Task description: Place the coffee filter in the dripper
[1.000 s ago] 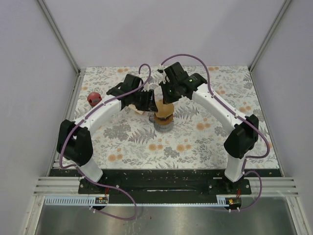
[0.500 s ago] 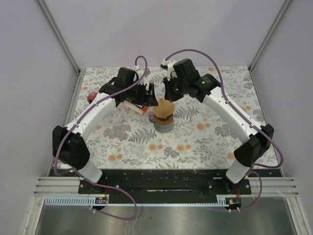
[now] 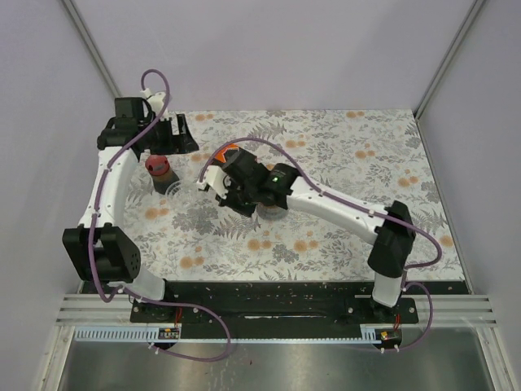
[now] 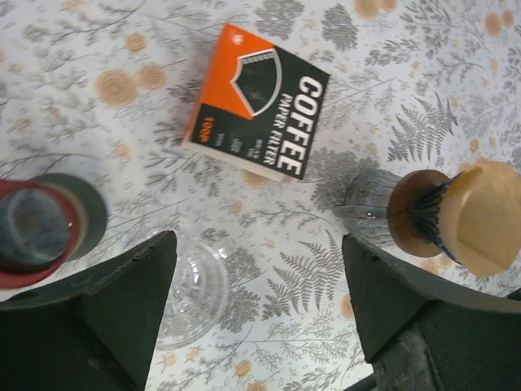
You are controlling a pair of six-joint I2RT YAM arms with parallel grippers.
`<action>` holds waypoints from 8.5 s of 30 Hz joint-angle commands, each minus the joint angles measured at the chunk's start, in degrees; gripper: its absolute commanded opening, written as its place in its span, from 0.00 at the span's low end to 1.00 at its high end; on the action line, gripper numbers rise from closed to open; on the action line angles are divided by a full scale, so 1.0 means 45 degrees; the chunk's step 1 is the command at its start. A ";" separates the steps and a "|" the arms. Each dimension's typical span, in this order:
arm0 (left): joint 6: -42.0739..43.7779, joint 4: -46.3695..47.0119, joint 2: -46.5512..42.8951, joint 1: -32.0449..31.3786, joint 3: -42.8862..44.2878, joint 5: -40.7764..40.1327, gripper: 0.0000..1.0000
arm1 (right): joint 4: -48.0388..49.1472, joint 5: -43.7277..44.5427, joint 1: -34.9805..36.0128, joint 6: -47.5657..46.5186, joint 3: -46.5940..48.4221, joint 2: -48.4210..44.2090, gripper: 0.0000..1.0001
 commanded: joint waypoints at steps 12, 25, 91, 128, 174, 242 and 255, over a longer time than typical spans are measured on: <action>0.0765 0.0635 -0.1881 0.2649 -0.1592 0.1913 0.87 | 0.2307 0.4865 0.1028 -0.4514 -0.1534 0.3271 0.00; 0.0628 0.0694 -0.1783 0.3118 -0.1671 0.2558 0.87 | 0.4243 0.7250 0.0638 -0.5669 -0.2745 0.4425 0.00; 0.3401 -0.1514 0.5286 0.3216 0.3115 -0.5040 0.53 | 0.3580 0.3403 -0.3152 -0.0434 -0.4055 -0.1493 0.88; 0.4982 -0.3484 0.0269 -0.0003 0.3661 -0.3302 0.00 | 0.3873 0.3872 -0.3522 0.0951 -0.4367 -0.3152 0.91; 0.7289 -0.1843 0.2085 -0.7195 0.0124 -0.1584 0.65 | 0.4478 0.3657 -0.5984 0.2652 -0.5617 -0.6376 0.99; 0.4711 -0.7666 0.2258 -0.4008 0.5612 0.0975 0.00 | 0.4380 0.3051 -0.5984 0.2535 -0.6008 -0.6356 0.99; 0.4417 -0.7177 0.3645 -0.4929 0.5653 0.1386 0.00 | 0.4205 0.3169 -0.6003 0.2496 -0.5891 -0.6298 0.99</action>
